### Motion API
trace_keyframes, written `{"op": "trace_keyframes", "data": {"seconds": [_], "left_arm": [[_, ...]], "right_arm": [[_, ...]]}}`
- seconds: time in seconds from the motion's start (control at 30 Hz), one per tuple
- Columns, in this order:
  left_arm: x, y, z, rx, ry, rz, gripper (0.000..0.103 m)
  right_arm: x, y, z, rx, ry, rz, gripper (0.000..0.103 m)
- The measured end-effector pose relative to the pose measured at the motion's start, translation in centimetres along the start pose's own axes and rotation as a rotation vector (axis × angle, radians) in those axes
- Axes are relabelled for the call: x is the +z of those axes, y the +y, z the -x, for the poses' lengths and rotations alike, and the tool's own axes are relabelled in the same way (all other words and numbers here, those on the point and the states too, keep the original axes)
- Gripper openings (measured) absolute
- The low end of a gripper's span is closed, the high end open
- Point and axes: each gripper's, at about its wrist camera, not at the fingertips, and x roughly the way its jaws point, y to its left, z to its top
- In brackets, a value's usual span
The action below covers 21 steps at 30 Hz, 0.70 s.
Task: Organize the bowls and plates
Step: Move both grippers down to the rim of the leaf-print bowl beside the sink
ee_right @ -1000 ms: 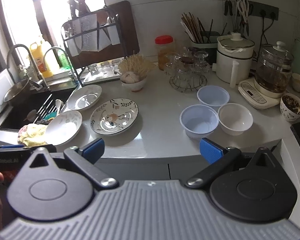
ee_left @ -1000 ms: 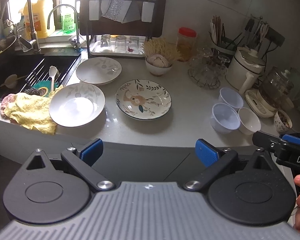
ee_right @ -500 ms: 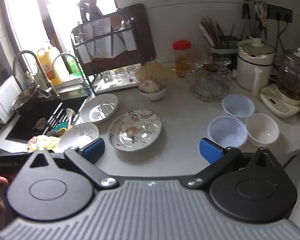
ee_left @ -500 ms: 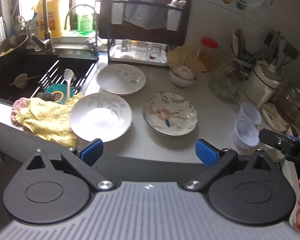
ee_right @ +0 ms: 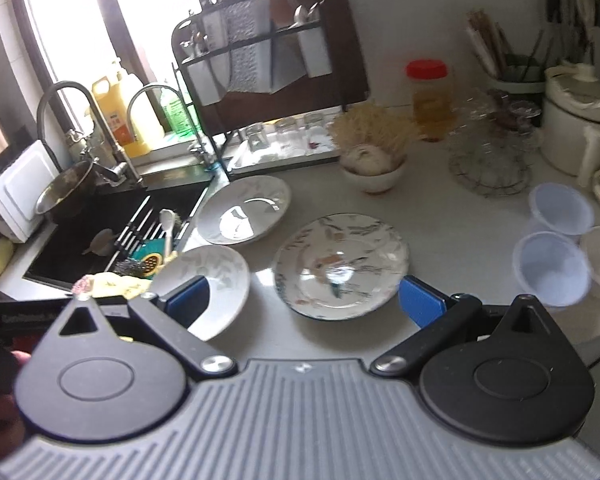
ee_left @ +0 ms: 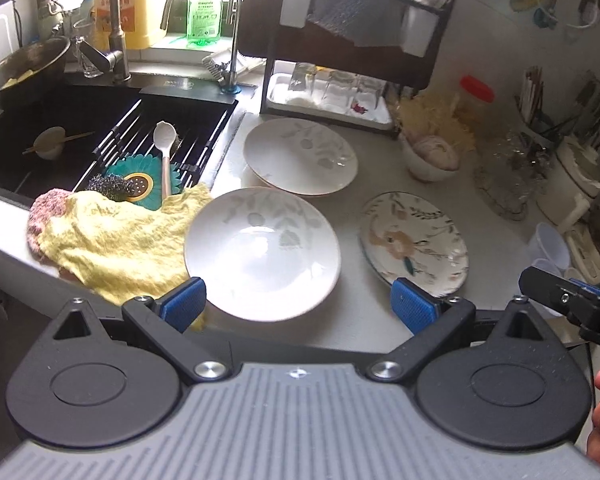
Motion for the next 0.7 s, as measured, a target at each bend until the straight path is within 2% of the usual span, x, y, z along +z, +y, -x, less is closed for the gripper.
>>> {"op": "trace_keyframes", "data": {"seconds": [0.3, 0.37, 0.43, 0.53, 0.6, 0.63, 0.7], "left_arm": [[3.3, 6.5, -7.0, -0.003, 0.054, -0.034, 0.1], [3.9, 7.8, -8.7, -0.003, 0.076, -0.045, 0.1], [4.2, 8.9, -10.4, -0.012, 0.098, -0.056, 0.1], [4.4, 10.0, -12.5, -0.035, 0.138, -0.075, 0.099], [4.4, 10.6, -13.7, -0.054, 0.157, -0.074, 0.099], [4.4, 10.9, -14.4, -0.066, 0.167, -0.071, 0.099], [4.5, 11.6, -15.6, -0.084, 0.183, -0.064, 0.099]], "right_arm": [[-0.3, 3.3, -8.1, 0.042, 0.109, -0.075, 0.101], [-0.5, 3.7, -9.7, 0.049, 0.141, -0.088, 0.093], [-0.8, 4.1, -11.2, 0.05, 0.165, -0.105, 0.091], [-1.2, 4.7, -13.3, 0.063, 0.207, -0.132, 0.077], [-1.6, 5.0, -14.7, 0.06, 0.226, -0.146, 0.076], [-1.9, 5.2, -15.4, 0.055, 0.238, -0.155, 0.07], [-2.1, 5.5, -16.4, 0.039, 0.247, -0.162, 0.068]]}}
